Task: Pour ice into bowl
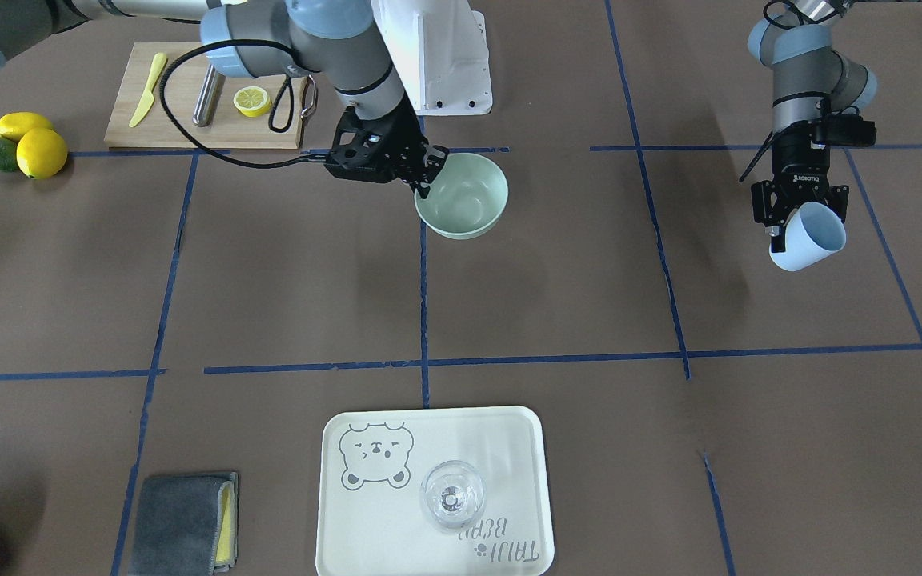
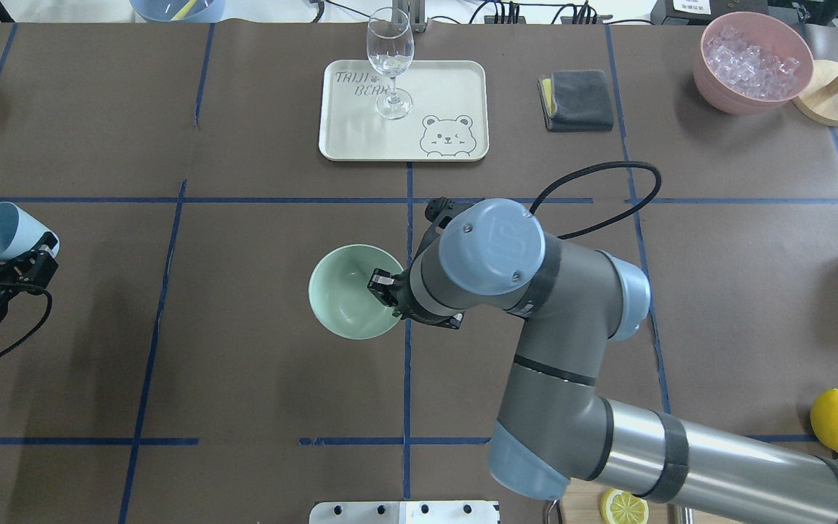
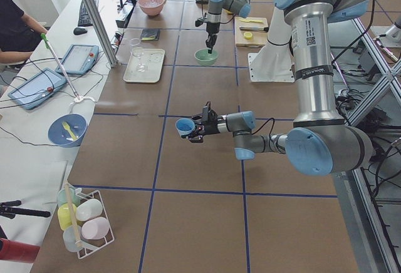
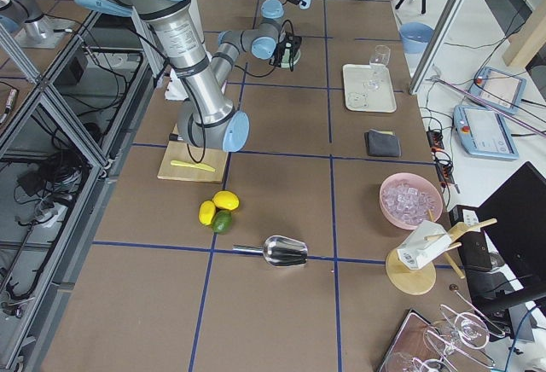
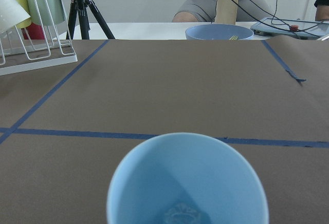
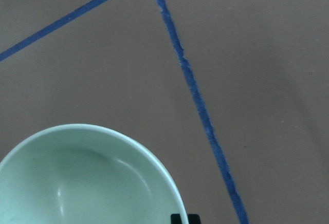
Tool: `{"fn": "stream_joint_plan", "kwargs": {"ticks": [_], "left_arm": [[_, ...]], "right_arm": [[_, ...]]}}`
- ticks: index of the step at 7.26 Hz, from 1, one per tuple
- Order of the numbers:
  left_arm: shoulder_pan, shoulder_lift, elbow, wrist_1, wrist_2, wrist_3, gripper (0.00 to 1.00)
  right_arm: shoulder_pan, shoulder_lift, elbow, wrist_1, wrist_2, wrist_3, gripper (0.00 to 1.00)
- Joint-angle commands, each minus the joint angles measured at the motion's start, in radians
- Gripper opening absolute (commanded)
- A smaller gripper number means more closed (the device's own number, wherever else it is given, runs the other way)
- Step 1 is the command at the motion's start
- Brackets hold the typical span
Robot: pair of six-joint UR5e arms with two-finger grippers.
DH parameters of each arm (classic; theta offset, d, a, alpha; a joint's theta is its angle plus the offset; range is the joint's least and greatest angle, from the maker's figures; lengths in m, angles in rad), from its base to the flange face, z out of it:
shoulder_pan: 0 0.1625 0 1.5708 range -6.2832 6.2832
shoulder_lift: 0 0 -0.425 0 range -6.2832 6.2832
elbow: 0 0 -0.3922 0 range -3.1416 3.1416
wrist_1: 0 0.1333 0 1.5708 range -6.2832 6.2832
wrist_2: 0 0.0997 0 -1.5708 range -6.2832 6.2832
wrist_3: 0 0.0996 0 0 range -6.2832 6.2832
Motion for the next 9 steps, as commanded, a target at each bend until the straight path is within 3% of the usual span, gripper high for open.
{"fn": "stream_joint_plan", "kwargs": {"ticks": [1, 4, 5, 6, 7, 9], "left_arm": [[-0.009, -0.008, -0.014, -0.004, -0.002, 0.142, 0.0], [-0.009, -0.034, -0.082, -0.002, 0.0, 0.158, 0.0], [-0.009, -0.034, -0.118, 0.004, 0.002, 0.194, 0.0], [-0.009, -0.034, -0.124, 0.007, 0.005, 0.208, 0.0], [-0.011, -0.036, -0.141, 0.016, 0.008, 0.208, 0.0], [-0.006, -0.046, -0.248, 0.245, 0.011, 0.24, 0.0]], "right_arm": [[-0.028, 0.179, -0.246, 0.003, -0.066, -0.003, 0.0], [-0.028, 0.219, -0.356, 0.069, -0.095, -0.011, 0.0], [-0.028, 0.224, -0.357, 0.071, -0.095, -0.005, 0.3], [-0.028, 0.23, -0.355, 0.071, -0.095, -0.005, 0.99], [-0.023, 0.243, -0.349, 0.072, -0.094, 0.0, 1.0], [0.017, 0.23, -0.286, 0.066, -0.065, -0.008, 1.0]]}}
